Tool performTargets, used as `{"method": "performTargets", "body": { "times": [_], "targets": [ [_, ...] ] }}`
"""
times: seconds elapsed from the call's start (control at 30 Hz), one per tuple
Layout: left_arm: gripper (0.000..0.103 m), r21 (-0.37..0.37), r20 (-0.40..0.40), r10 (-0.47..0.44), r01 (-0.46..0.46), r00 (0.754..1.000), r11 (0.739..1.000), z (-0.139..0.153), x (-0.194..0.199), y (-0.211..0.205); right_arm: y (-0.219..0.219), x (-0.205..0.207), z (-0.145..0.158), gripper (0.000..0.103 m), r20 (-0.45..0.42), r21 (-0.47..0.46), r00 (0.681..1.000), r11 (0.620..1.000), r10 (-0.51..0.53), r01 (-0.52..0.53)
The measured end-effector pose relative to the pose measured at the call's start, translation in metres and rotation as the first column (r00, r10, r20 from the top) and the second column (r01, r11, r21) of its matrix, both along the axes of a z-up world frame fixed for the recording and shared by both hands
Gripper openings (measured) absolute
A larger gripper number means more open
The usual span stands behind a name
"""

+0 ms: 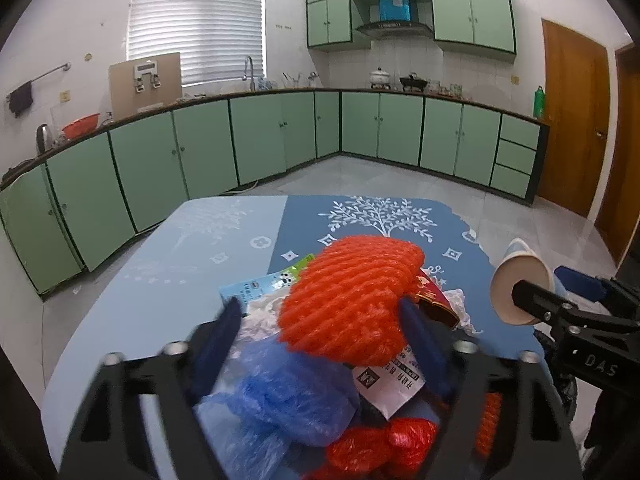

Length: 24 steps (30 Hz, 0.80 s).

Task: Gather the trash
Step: 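Grasp the white-blue paper cup with the right tool while the left grasps the orange mesh ring, then carry both items over the black bin and open both tools to drop them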

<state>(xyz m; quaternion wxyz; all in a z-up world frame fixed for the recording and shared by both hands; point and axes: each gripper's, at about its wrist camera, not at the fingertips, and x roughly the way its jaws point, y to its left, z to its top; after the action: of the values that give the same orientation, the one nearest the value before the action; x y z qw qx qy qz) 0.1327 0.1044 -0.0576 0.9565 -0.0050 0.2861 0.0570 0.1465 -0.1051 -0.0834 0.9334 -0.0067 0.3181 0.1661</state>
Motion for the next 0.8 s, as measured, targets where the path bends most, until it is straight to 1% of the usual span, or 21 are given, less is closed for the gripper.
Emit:
{"method": "performTargets", "body": {
  "times": [0.07, 0.1, 0.13, 0.17, 0.2, 0.23, 0.33, 0.5, 0.63, 0.8],
  "targets": [
    [0.042, -0.003, -0.008, -0.006, 0.006, 1.0, 1.0, -0.002, 0.002, -0.001, -0.001, 0.0, -0.001, 0.071, 0.0, 0.004, 1.0, 1.0, 0.0, 0.0],
    [0.038, -0.002, -0.008, -0.009, 0.009, 1.0, 1.0, -0.002, 0.002, -0.002, -0.002, -0.001, -0.001, 0.071, 0.0, 0.006, 1.0, 1.0, -0.001, 0.001],
    [0.025, 0.002, -0.002, -0.013, 0.013, 1.0, 1.0, -0.001, 0.001, -0.004, -0.003, -0.001, -0.001, 0.071, 0.001, 0.007, 1.0, 1.0, -0.003, 0.003],
    [0.019, 0.004, 0.003, -0.017, 0.017, 1.0, 1.0, -0.001, -0.001, -0.004, -0.004, -0.002, -0.001, 0.071, 0.002, 0.007, 1.0, 1.0, -0.004, 0.004],
    [0.018, 0.01, 0.009, -0.016, 0.016, 1.0, 1.0, 0.001, -0.002, -0.006, -0.005, -0.002, 0.0, 0.071, 0.002, 0.01, 1.0, 1.0, -0.005, 0.005],
    [0.014, 0.015, 0.016, -0.015, 0.015, 1.0, 1.0, 0.002, -0.004, -0.005, -0.007, -0.003, 0.0, 0.071, 0.002, 0.014, 1.0, 1.0, -0.007, 0.007],
    [0.011, 0.023, 0.044, -0.01, 0.009, 0.999, 1.0, 0.01, -0.007, -0.007, -0.011, -0.005, 0.007, 0.071, 0.01, 0.026, 1.0, 1.0, -0.014, 0.013],
    [0.011, 0.032, 0.09, -0.022, 0.019, 0.996, 0.999, 0.027, -0.014, -0.016, -0.027, -0.011, 0.019, 0.071, 0.041, 0.046, 0.999, 0.998, -0.034, 0.033],
    [0.011, 0.036, 0.117, -0.076, 0.073, 0.99, 0.997, 0.041, -0.016, -0.036, -0.052, -0.018, 0.03, 0.071, 0.072, 0.056, 0.994, 0.995, -0.082, 0.078],
    [0.011, 0.017, 0.102, -0.165, 0.164, 0.981, 0.986, 0.041, -0.007, -0.072, -0.095, -0.025, 0.033, 0.071, 0.079, 0.056, 0.984, 0.986, -0.162, 0.158]
  ]
}}
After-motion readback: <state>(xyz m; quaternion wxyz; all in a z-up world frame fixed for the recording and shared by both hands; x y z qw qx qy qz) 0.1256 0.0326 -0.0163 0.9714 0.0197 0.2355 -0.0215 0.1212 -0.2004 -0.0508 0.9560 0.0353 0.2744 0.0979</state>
